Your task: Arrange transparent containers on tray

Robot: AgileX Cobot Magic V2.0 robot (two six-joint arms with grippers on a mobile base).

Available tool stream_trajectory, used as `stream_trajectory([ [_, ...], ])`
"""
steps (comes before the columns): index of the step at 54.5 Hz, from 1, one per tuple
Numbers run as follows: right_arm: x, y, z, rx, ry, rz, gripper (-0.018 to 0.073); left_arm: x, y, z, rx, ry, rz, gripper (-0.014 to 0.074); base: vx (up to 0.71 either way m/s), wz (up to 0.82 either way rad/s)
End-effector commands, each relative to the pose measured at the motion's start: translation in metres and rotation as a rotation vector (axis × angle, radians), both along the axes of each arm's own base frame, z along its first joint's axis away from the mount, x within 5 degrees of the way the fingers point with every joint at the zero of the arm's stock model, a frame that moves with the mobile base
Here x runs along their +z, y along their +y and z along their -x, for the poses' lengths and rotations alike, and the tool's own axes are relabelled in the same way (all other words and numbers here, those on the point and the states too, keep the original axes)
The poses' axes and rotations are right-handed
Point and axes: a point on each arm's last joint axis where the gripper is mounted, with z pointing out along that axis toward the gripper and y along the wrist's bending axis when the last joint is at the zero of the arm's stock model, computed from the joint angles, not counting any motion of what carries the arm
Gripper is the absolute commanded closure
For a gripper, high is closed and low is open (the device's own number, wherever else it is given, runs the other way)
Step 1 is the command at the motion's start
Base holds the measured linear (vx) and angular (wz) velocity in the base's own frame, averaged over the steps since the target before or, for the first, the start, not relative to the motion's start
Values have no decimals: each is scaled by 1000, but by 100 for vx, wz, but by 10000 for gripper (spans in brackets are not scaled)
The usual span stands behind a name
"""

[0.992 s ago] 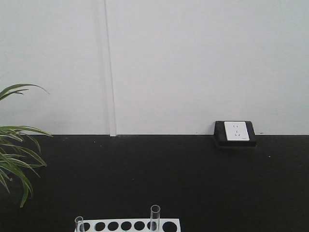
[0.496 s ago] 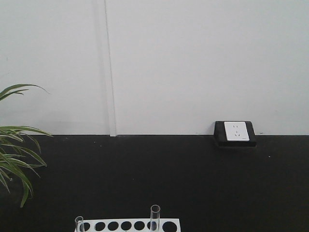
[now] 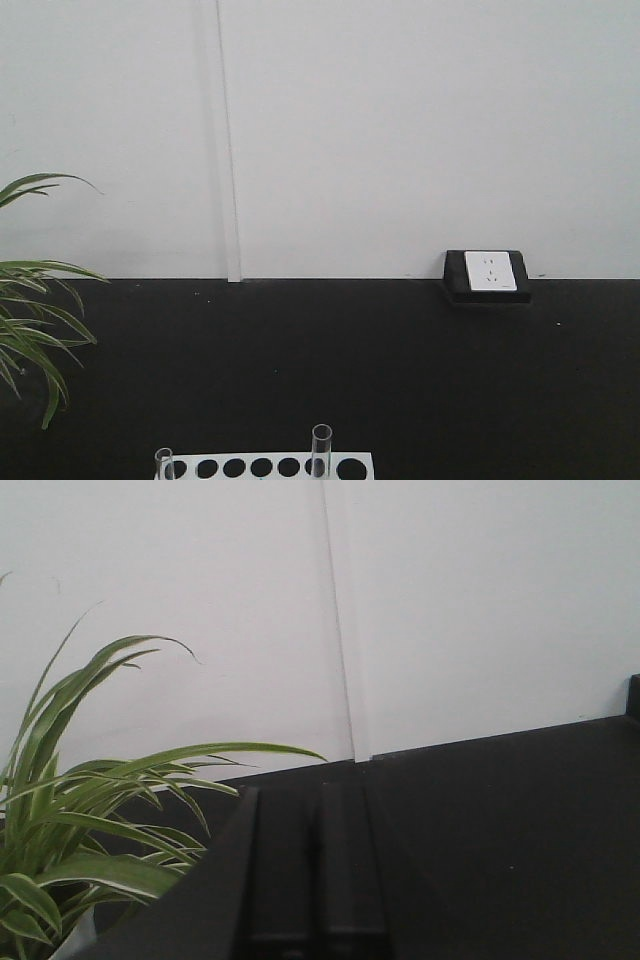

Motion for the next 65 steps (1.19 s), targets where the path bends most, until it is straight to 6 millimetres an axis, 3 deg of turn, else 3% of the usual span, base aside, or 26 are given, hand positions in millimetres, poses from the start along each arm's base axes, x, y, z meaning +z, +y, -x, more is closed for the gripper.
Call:
stream_trajectory([
  [1,23,-1,1,-8,-141,7,420,22,1,0,5,-129,21,412,0,0],
  [15,23,-1,1,-8,-143,6,16,21,0,0,4,-115,20,79,0,0],
  [24,23,-1,1,-9,-154,5,-169,22,1,0,5,-134,21,-27,0,0],
  [34,28,-2,3,-3,-198,-152,-161,26,1,0,11,-168,114,-6,0,0],
  [42,5,1,0,18,-186,-136,-128,13,1,-1,13,-154,152,31,0,0],
  [54,-56,32,18,258,-245,36,-55,-51,0,14,-14,-178,105,89,0,0],
  [65,-92,53,28,438,-167,85,-3,-108,-29,35,-302,-37,177,115,0,0],
])
